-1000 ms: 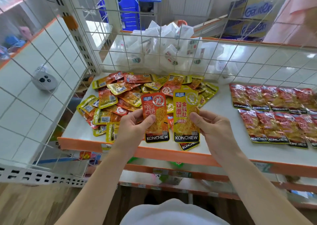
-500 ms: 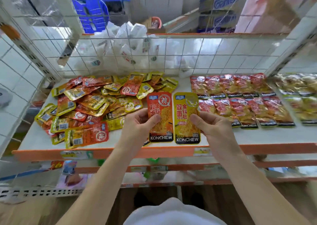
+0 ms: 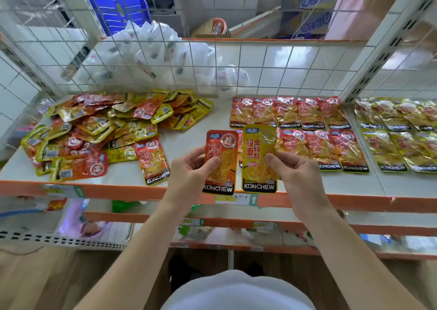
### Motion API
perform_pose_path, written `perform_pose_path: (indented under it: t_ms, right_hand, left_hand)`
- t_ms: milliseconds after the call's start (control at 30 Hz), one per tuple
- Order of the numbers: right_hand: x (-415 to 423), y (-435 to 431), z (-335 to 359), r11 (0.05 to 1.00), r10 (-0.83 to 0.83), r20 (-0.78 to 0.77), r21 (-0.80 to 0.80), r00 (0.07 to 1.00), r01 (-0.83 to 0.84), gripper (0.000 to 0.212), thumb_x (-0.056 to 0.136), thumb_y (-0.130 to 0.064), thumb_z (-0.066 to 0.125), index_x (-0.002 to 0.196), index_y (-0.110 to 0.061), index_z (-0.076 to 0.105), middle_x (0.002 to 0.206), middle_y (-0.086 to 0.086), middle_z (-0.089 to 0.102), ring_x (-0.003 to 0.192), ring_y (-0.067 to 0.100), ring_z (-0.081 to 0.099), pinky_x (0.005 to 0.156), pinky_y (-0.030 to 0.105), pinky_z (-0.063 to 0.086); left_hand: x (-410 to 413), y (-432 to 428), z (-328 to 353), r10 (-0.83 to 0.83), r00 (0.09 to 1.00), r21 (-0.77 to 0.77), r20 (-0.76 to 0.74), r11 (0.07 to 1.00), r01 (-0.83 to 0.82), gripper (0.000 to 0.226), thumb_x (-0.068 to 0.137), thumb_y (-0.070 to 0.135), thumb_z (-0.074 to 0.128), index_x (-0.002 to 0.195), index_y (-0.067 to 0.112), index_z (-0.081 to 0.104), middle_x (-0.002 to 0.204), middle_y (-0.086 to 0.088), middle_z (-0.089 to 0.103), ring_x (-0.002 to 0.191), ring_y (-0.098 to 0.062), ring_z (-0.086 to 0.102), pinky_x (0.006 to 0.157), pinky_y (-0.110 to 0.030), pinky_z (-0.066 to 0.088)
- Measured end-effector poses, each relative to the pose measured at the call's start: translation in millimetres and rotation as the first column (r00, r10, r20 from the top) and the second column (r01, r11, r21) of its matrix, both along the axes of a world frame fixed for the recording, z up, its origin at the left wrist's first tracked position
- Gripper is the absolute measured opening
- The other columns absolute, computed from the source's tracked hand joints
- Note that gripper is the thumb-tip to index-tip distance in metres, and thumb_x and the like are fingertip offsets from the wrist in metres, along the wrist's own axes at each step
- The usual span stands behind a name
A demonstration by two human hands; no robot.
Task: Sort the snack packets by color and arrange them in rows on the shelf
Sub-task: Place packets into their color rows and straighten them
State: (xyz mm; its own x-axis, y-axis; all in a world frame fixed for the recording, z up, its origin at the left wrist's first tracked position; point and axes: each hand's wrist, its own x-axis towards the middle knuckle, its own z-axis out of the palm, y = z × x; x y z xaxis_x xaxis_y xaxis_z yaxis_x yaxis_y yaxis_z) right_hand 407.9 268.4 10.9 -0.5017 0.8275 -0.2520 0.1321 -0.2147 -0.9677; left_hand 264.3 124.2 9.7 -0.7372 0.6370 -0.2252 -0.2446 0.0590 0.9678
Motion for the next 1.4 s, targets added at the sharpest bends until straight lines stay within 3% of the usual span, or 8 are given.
perform_pose_path:
  t_ms: [133, 267, 533, 700, 833, 1067, 1233, 1400]
  right_hand:
    - [13.1, 20.5, -9.5, 0.999, 0.049, -0.002, -0.011, 0.999, -0.049, 0.043, 0.084, -0.023, 0.077, 0.121, -0.005, 0.067, 0.095, -0.012, 0.071, 0.085, -0.006, 0.067, 0.084, 0.016, 0.05]
    - [15.4, 34.0, -13.3, 0.995, 0.101, 0.01, -0.006, 0.995, -0.101, 0.044, 0.085, -0.023, 0.075, 0.123, -0.004, 0.066, 0.105, -0.004, 0.071, 0.096, -0.002, 0.063, 0.082, 0.012, 0.048]
    - [-11.5, 46.8, -21.5, 0.985, 0.151, 0.096, 0.073, 0.984, -0.158, 0.031, 0.087, -0.021, 0.076, 0.113, -0.004, 0.072, 0.093, -0.002, 0.074, 0.08, -0.001, 0.068, 0.078, 0.011, 0.054]
    - [-25.2, 50.6, -22.1, 0.985, 0.144, 0.109, 0.079, 0.984, -0.153, 0.021, 0.088, -0.018, 0.075, 0.108, -0.009, 0.074, 0.084, -0.013, 0.07, 0.079, -0.002, 0.067, 0.079, 0.012, 0.055]
    - [-30.8, 58.8, -24.6, 0.992, 0.085, 0.114, 0.081, 0.99, -0.095, 0.024, 0.088, -0.018, 0.075, 0.11, -0.008, 0.074, 0.09, -0.007, 0.074, 0.082, 0.001, 0.069, 0.077, 0.011, 0.053]
    - [-40.0, 64.2, -31.7, 0.992, 0.056, 0.123, 0.108, 0.991, -0.07, 0.014, 0.089, -0.017, 0.073, 0.103, -0.016, 0.074, 0.083, -0.015, 0.071, 0.071, -0.012, 0.065, 0.065, 0.003, 0.047]
    - [-55.1, 66.6, -33.4, 0.991, 0.058, 0.123, 0.114, 0.991, -0.072, 0.017, 0.092, -0.013, 0.07, 0.086, -0.029, 0.07, 0.06, -0.028, 0.066, 0.065, -0.014, 0.064, 0.063, 0.002, 0.045]
    - [-65.0, 70.6, -35.7, 0.989, 0.033, 0.141, 0.14, 0.989, -0.053, 0.014, 0.092, -0.019, 0.071, 0.086, -0.031, 0.071, 0.073, -0.024, 0.069, 0.072, -0.012, 0.066, 0.066, 0.003, 0.047]
  left_hand:
    - [20.0, 11.2, -10.8, 0.057, 0.998, -0.043, -0.021, 0.997, -0.058, 0.024, 0.096, 0.004, 0.063, 0.107, 0.024, 0.067, 0.089, 0.002, 0.079, 0.082, -0.017, 0.076, 0.065, -0.026, 0.06]
    - [19.0, 19.2, -21.2, 0.086, 0.985, -0.129, -0.148, 0.986, -0.105, 0.028, 0.094, 0.003, 0.065, 0.113, 0.024, 0.067, 0.096, -0.005, 0.077, 0.09, -0.023, 0.074, 0.08, -0.035, 0.061]
    - [-12.0, 33.5, -43.5, 0.076, 0.911, -0.307, -0.406, 0.927, -0.214, 0.035, 0.092, 0.011, 0.071, 0.127, 0.016, 0.067, 0.102, -0.003, 0.073, 0.09, -0.019, 0.071, 0.082, -0.038, 0.061]
    - [-48.0, 50.9, -52.9, -0.026, 0.789, -0.428, -0.614, 0.85, -0.305, 0.035, 0.089, 0.02, 0.075, 0.121, 0.007, 0.069, 0.103, -0.007, 0.072, 0.093, -0.02, 0.066, 0.083, -0.027, 0.05]
    - [-64.9, 62.1, -57.6, -0.204, 0.571, -0.47, -0.795, 0.801, -0.37, 0.037, 0.091, 0.026, 0.07, 0.121, 0.004, 0.066, 0.119, -0.014, 0.06, 0.114, -0.034, 0.052, 0.098, -0.043, 0.046]
    - [-79.5, 68.1, -69.0, -0.449, 0.439, -0.547, -0.779, 0.828, -0.124, 0.041, 0.097, 0.026, 0.057, 0.134, 0.011, 0.064, 0.146, -0.009, 0.056, 0.134, -0.028, 0.051, 0.113, -0.041, 0.041]
    - [-105.0, 101.9, -65.5, -0.478, 0.457, -0.566, -0.75, 0.821, -0.069, 0.041, 0.102, 0.02, 0.054, 0.141, 0.007, 0.056, 0.153, -0.012, 0.047, 0.141, -0.027, 0.043, 0.117, -0.033, 0.031]
    - [-121.8, 125.4, -62.0, -0.5, 0.436, -0.563, -0.749, 0.826, -0.019, 0.039, 0.103, 0.016, 0.053, 0.138, 0.001, 0.057, 0.151, -0.017, 0.048, 0.141, -0.031, 0.043, 0.117, -0.035, 0.031]
